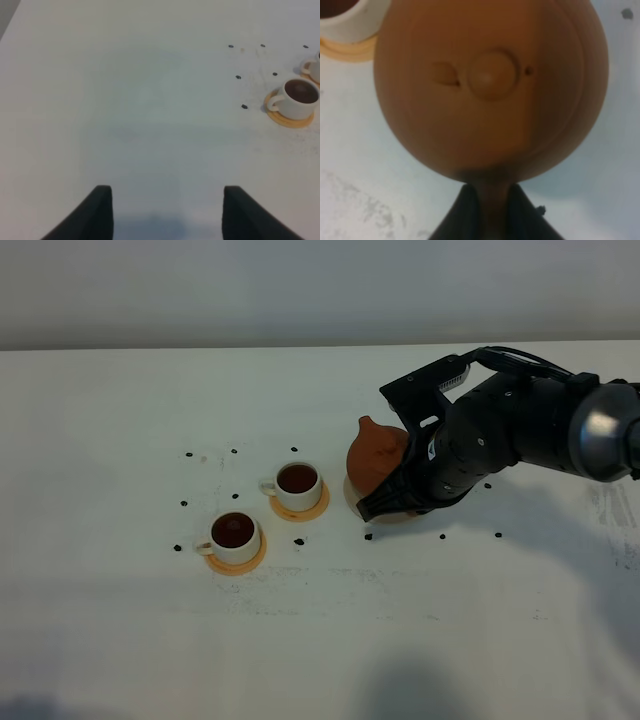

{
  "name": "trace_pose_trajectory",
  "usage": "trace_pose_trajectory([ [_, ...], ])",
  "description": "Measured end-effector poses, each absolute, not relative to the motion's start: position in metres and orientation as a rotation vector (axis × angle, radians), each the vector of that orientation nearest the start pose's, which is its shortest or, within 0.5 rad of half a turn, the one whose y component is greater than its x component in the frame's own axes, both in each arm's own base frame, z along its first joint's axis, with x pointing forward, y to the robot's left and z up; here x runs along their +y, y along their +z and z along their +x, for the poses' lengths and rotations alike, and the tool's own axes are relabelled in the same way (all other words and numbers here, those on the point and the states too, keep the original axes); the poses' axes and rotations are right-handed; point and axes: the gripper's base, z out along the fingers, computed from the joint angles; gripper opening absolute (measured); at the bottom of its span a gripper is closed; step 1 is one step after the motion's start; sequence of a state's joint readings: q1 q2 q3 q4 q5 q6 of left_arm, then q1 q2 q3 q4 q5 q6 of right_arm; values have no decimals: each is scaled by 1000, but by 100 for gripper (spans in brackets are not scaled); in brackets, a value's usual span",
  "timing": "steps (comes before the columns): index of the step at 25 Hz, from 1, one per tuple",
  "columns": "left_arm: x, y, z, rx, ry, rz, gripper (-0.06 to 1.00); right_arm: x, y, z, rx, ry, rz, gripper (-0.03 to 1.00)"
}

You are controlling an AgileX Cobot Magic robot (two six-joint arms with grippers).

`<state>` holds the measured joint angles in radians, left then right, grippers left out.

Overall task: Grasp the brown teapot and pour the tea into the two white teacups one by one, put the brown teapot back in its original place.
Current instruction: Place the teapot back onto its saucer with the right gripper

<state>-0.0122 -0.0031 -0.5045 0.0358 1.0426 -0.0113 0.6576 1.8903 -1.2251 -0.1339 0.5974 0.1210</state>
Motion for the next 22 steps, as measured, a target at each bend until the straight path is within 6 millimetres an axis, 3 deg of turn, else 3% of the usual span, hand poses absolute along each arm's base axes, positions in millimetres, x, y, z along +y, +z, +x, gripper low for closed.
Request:
trace_pose_trajectory([
  [22,3,280,-5,2018,28,0,50,229,147,316,2640,71,-853,9],
])
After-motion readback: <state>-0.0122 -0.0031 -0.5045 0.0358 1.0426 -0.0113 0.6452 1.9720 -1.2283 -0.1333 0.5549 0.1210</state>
